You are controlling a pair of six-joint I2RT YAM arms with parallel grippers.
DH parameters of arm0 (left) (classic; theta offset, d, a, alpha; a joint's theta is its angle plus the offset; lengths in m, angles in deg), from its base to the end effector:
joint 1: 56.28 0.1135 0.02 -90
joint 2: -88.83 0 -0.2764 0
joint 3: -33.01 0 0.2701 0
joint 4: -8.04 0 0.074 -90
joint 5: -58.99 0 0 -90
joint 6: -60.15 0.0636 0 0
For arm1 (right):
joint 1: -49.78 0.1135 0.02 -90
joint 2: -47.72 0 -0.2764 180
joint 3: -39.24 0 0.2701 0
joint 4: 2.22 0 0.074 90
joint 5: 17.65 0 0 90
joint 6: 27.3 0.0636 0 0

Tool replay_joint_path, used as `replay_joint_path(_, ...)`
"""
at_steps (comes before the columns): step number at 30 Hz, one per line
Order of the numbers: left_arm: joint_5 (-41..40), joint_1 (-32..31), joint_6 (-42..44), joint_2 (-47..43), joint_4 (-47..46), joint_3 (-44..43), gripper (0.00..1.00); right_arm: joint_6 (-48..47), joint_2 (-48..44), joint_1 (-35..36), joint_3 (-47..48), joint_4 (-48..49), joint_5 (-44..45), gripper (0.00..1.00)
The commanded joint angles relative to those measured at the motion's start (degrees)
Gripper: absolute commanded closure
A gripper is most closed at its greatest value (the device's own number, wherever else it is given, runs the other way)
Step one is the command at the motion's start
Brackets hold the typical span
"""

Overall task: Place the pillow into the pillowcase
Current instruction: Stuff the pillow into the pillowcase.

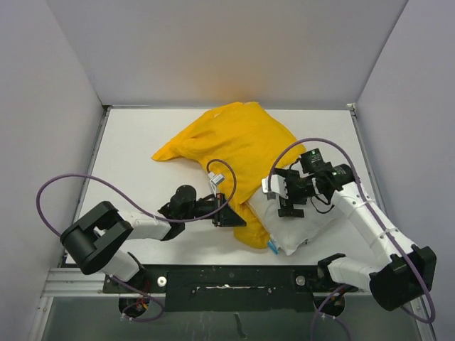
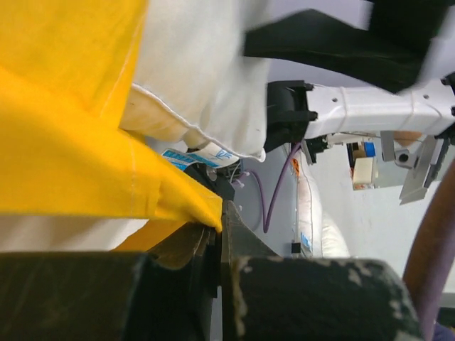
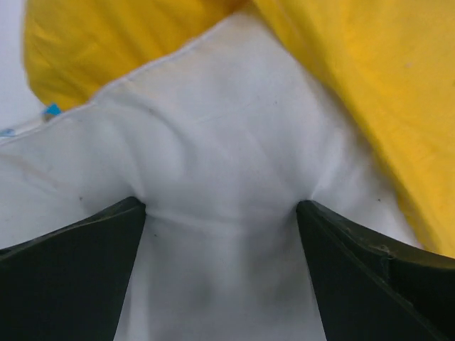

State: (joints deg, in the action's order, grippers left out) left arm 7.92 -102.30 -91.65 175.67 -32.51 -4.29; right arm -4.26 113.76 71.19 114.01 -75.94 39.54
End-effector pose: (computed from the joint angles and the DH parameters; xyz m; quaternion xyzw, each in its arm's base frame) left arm 0.1809 -0.2451 0.1647 0.1160 0.7398 -0.6441 0.1560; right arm 0.2003 0.1155 0.2916 -0.6966 0.6290 0.1738 0.2983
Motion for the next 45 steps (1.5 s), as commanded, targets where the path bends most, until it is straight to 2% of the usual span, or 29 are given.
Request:
replay_joint_path(1,3.69,-2.25,4.02,-7.1,3.92,-3.74,1.0,4.26,2.04,-0.04,-7.75,18.99,19.72,0.19)
replay_joint_path(2,3.69,-2.91,4.58,-7.48,4.89,-4.28,1.0,4.19,3.01,0.17,-10.31,25.99,23.37,0.36)
replay_joint_path(3,3.69,-3.72,5.04,-7.52,5.51,-4.93,1.0,3.72,4.63,0.43,-12.41,32.27,27.04,0.6)
replay_joint_path(4,3.64,-4.63,5.33,-7.12,5.72,-5.77,1.0,4.0,6.52,0.47,-12.73,37.41,27.28,0.79)
replay_joint_path(5,3.83,-5.54,5.39,-6.35,5.68,-6.73,1.0,6.03,8.24,0.51,-11.11,39.62,25.49,0.93)
replay_joint_path(6,4.0,-6.46,5.39,-5.49,5.43,-7.82,1.0,9.67,9.37,0.62,-8.1,40.09,21.82,0.99)
replay_joint_path(10,3.06,-10.28,4.32,-1.86,1.74,-10.68,1.0,31.64,10.16,1.85,3.92,45.16,6.81,1.0)
replay_joint_path(11,2.54,-10.94,4.17,-0.66,0.75,-10.76,1.0,39.59,11.45,1.33,6.08,45.86,3.93,1.0)
replay_joint_path(12,1.86,-11.41,4.03,0.47,-0.2,-10.59,1.0,43.26,12.39,0.98,6.16,47.62,2.55,1.0)
replay_joint_path(14,0.05,-11.72,2.94,3.17,-3.29,-9.25,1.0,45.19,14.23,0.95,2.76,50.85,2.73,1.0)
replay_joint_path(17,-3.39,-10.77,0.76,7.61,-9.59,-5.58,1.0,40.43,18.27,-0.07,-5.52,51.62,-2.05,1.0)
replay_joint_path(18,-4.13,-10.25,0.23,8.84,-10.45,-4.45,0.99,37.72,19.72,-0.58,-7.63,50.07,-4.81,0.98)
replay_joint_path(19,-4.61,-9.71,-0.21,9.61,-10.95,-3.4,0.96,34.43,21.02,-1.03,-9.01,48.08,-8.19,0.92)
replay_joint_path(23,-4.06,-7.27,-0.07,7.7,-10.2,1.12,0.77,15.17,23.25,-1.2,-2.61,23.48,-17.94,0.7)
replay_joint_path(25,-3.89,-6.17,1.88,2.81,-4.82,3.22,0.65,7.72,21.05,-1.66,-0.78,14.79,-20.88,0.58)
replay_joint_path(27,-4.09,-5.55,6.22,-4.77,6.5,3.61,0.51,2.37,17.01,-2.31,0.07,8.5,-23.8,0.43)
replay_joint_path(29,-5.88,-5.61,13.11,-13.98,23.28,1.49,0.39,-0.87,13.11,-3.1,1.75,3.1,-25.56,0.3)
replay_joint_path(32,-10.63,-5.7,22.42,-26.85,46.36,-3.13,0.26,-3.91,9.0,-4.42,5.44,-2.71,-25.3,0.17)
replay_joint_path(35,-14.26,-5.08,28.3,-35.82,59.53,-7.09,0.15,-3.18,7.55,-7.44,9.16,-3.54,-22.92,0.14)
replay_joint_path(38,-16.6,-3.32,31.91,-37.5,66.81,-12.72,0.13,1.18,8.26,-13.43,12.68,-0.04,-23.49,0.12)
replay_joint_path(41,-21.78,-1.98,34.53,-31.7,71.64,-21.83,0.17,17.37,10.26,-19.08,14.02,12.83,-24.15,0.08)
replay_joint_path(43,-27.9,-1.97,37.16,-24.96,75.67,-30.15,0.24,29.8,11.75,-20.06,13.08,22.45,-21.8,0.07)
replay_joint_path(45,-35.54,-2.03,39.29,-18.01,80.69,-39.1,0.31,37.47,13.31,-19.94,10.89,29.74,-18.95,0.07)
